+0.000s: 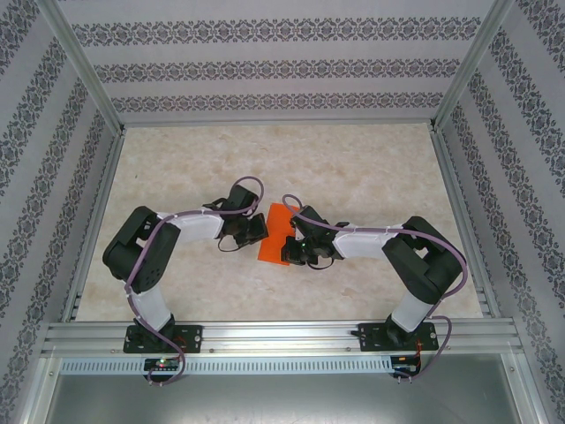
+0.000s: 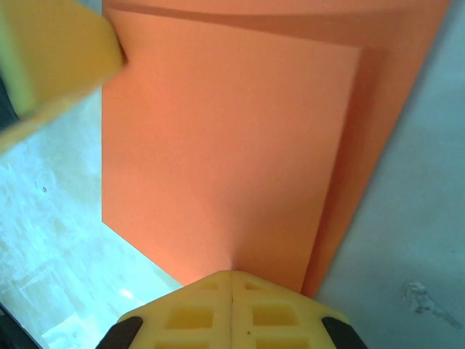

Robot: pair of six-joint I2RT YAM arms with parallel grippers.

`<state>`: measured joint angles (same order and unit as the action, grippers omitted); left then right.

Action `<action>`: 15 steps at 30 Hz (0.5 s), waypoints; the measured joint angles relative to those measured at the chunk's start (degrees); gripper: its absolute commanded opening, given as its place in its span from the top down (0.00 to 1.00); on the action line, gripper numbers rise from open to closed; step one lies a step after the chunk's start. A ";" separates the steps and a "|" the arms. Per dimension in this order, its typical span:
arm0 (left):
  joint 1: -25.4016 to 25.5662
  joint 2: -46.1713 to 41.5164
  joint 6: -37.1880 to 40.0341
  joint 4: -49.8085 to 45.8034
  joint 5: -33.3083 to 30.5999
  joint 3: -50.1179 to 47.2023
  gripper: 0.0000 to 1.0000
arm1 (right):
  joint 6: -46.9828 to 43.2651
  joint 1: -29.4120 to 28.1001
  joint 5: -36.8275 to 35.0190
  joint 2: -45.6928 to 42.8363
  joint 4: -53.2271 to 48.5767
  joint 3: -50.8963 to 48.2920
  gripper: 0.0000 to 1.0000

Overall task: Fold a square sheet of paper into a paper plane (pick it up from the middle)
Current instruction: Fold the triangle a second time at the center of the table.

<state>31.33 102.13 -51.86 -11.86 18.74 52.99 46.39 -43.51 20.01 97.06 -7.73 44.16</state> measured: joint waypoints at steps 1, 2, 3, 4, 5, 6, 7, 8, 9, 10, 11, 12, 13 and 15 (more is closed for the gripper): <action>-0.68 0.00 0.00 0.00 0.04 0.00 1.00 | 0.00 0.00 0.00 0.00 0.00 0.00 1.00; -1.27 0.00 0.02 0.00 0.11 0.00 1.00 | 0.00 0.00 0.00 0.00 0.00 0.00 1.00; -1.84 0.00 0.09 0.00 0.24 0.00 1.00 | 0.00 0.00 0.00 0.00 0.00 0.00 1.00; -2.27 0.00 0.22 -0.02 0.26 0.02 1.00 | 0.00 0.00 0.00 0.00 -0.02 0.00 1.00; -2.67 0.00 0.35 -0.07 0.26 0.07 1.00 | 0.00 0.00 0.00 0.00 0.00 0.00 1.00; -2.93 0.00 0.42 -0.09 0.26 0.09 0.99 | 0.00 0.00 0.00 0.00 -0.02 0.00 1.00; -3.19 0.00 0.55 -0.09 0.26 0.13 0.99 | 0.00 0.00 0.00 0.00 -0.02 0.00 1.00; -3.23 -0.02 0.61 -0.09 0.26 0.15 0.98 | 0.00 0.00 0.00 0.00 -0.02 0.00 1.00; -3.34 -0.13 0.63 -0.11 0.39 0.15 0.98 | 0.00 0.00 0.00 0.00 -0.02 0.00 1.00; -3.48 -0.46 0.63 -0.15 0.61 0.17 0.97 | 0.00 0.00 0.00 0.00 -0.02 0.04 1.00; -3.48 -0.98 0.63 -0.26 0.72 0.15 0.96 | 0.00 0.00 0.00 0.04 -0.09 0.11 1.00; -3.48 -1.68 0.63 -0.26 0.96 0.15 0.96 | 0.00 0.00 0.02 0.11 -0.20 0.17 1.00; -3.48 -2.58 0.63 -0.24 1.44 0.15 0.96 | 0.00 0.00 0.02 0.15 -0.33 0.33 1.00; -3.45 -4.20 0.63 -0.07 2.40 0.15 0.96 | 0.00 0.00 0.02 0.26 -0.63 0.52 1.00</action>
<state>27.88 97.93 -51.22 -11.92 21.15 53.15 46.39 -43.51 20.03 97.32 -8.36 44.69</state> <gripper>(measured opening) 0.061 0.041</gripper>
